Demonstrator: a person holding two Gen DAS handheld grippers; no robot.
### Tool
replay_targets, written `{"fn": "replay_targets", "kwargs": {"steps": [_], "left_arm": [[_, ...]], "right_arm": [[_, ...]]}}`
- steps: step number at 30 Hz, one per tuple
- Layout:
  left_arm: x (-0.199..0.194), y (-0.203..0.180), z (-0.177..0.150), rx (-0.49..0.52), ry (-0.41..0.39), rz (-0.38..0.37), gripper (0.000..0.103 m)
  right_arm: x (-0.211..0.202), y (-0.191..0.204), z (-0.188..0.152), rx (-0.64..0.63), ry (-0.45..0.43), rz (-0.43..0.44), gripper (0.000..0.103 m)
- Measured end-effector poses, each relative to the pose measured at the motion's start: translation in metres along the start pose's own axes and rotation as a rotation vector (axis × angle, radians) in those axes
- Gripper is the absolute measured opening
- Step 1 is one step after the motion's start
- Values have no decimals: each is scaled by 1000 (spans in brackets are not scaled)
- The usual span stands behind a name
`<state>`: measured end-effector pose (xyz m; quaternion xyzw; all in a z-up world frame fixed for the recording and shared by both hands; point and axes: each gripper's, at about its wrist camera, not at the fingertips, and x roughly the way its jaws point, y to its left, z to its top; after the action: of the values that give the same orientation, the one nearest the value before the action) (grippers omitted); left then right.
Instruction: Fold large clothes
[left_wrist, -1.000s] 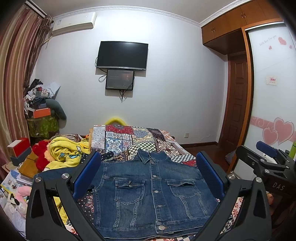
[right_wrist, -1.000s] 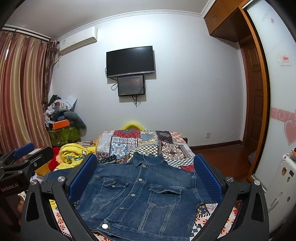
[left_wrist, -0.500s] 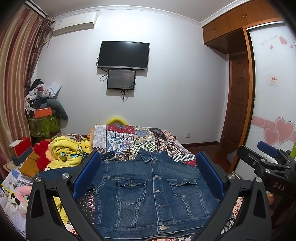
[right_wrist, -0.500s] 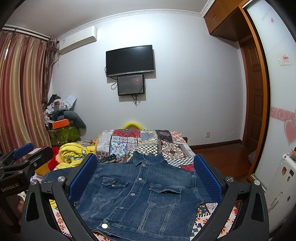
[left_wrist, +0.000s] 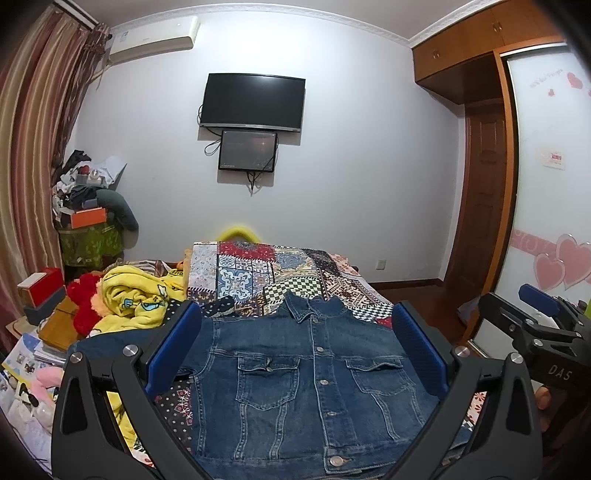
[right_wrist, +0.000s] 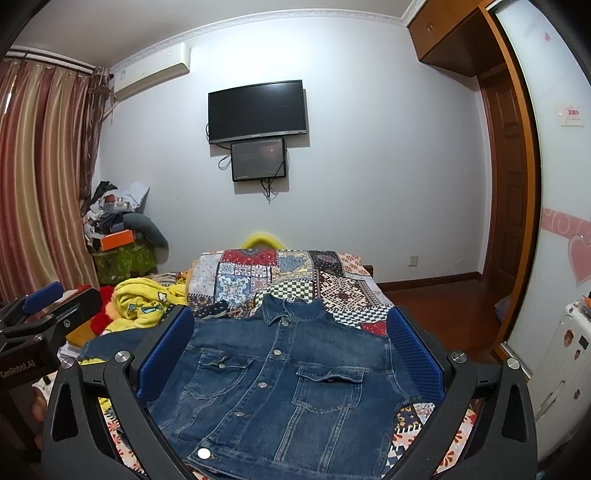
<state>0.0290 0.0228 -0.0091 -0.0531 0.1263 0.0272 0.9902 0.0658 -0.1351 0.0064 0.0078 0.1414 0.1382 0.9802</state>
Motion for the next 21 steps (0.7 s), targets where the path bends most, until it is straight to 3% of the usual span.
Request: {"fn": "replay_targets", "kwargs": {"steps": [6,13,17,21], "left_arm": [[32,26,2,-10,25,57,103],[81,88,1,-16,68,133,103],[112,133,-11,-20,127,193,103],[143,188,-36,-98,228,219,103]], "right_arm": [[23,2,5,-8,-2,-11,103],[70,-3,15,3,26,12,103],[110,-4,18,4,89,28,103],[153,-8,8,-6,185,29,103]]}}
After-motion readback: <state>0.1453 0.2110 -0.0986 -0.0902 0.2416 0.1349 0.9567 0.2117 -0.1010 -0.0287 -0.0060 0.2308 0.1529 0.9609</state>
